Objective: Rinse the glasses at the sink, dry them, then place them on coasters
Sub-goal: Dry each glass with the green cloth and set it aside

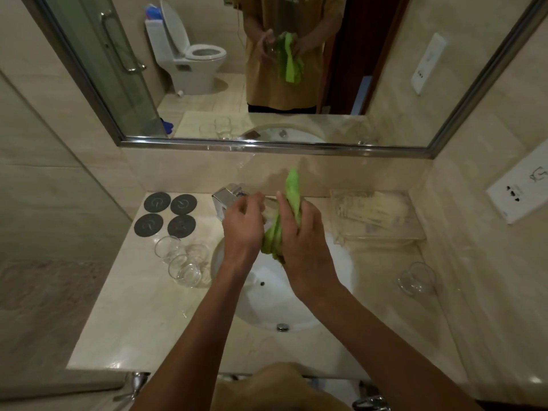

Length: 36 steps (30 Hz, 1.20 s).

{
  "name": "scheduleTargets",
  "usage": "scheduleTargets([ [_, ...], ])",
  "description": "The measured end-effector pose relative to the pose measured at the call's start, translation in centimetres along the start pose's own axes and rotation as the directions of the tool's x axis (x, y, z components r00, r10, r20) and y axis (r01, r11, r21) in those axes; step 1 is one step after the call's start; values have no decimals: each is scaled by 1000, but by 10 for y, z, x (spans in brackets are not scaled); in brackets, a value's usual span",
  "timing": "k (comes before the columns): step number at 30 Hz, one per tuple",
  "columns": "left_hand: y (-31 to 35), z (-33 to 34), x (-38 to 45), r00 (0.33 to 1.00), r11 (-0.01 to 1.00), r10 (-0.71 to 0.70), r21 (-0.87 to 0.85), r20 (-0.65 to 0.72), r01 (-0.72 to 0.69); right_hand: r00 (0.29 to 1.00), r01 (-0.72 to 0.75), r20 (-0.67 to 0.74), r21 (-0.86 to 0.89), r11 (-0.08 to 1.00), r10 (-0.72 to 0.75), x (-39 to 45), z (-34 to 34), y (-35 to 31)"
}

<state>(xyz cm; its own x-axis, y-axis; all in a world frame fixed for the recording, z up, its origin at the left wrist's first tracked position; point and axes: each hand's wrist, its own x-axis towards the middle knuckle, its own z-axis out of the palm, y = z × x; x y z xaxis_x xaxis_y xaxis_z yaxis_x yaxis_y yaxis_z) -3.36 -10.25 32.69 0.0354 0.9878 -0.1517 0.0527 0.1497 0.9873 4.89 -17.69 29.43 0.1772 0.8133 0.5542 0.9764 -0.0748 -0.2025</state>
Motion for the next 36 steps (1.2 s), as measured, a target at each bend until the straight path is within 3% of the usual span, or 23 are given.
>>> scheduleTargets([
  [2, 0, 1, -4, 995, 993, 96, 64, -7, -96, 992, 63, -95, -198, 978, -83, 4, 2, 0],
  [4, 0, 0, -7, 982, 973, 187, 134, 3, -186, 986, 84, -116, -252, 964, -116, 9, 2, 2],
  [6, 0, -2, -9, 963, 948, 266, 174, 31, -268, 995, 91, -29, -146, 985, -96, 15, -2, 6],
  [8, -2, -5, -8, 941, 921, 331, 194, 67, -337, 983, 28, 175, 103, 994, -46, 21, -13, 8],
  [9, -3, -6, -7, 933, 910, 352, 203, 81, -361, 945, -67, 328, 209, 976, -6, 26, -23, 8],
  [12, -5, -9, -7, 905, 881, 402, 213, 139, -424, 725, -378, 689, 382, 843, 13, 45, -47, 18],
  [16, -5, -7, -15, 856, 851, 448, 173, 256, -497, 535, -625, 813, 563, 541, -227, 52, -55, 41],
  [19, -6, -4, -19, 842, 855, 443, 139, 307, -500, 467, -706, 841, 540, 458, -272, 46, -53, 50],
  [21, -6, -2, -20, 844, 857, 437, 139, 312, -496, 479, -715, 839, 543, 441, -258, 42, -50, 50],
  [23, -9, -2, -19, 851, 859, 435, 147, 294, -490, 543, -662, 809, 578, 478, -227, 41, -49, 46],
  [25, -11, -1, -15, 864, 859, 434, 173, 257, -483, 623, -580, 764, 594, 558, -166, 38, -47, 41],
  [28, -14, 0, -11, 892, 867, 418, 220, 170, -448, 692, -478, 722, 449, 755, 9, 34, -42, 31],
  [32, -11, 5, -7, 927, 903, 368, 211, 67, -374, 914, -216, 391, 231, 949, 113, 17, -24, 9],
  [36, -10, 8, -6, 960, 942, 280, 189, 3, -276, 996, -81, 42, -63, 995, 84, 4, -6, 0],
])
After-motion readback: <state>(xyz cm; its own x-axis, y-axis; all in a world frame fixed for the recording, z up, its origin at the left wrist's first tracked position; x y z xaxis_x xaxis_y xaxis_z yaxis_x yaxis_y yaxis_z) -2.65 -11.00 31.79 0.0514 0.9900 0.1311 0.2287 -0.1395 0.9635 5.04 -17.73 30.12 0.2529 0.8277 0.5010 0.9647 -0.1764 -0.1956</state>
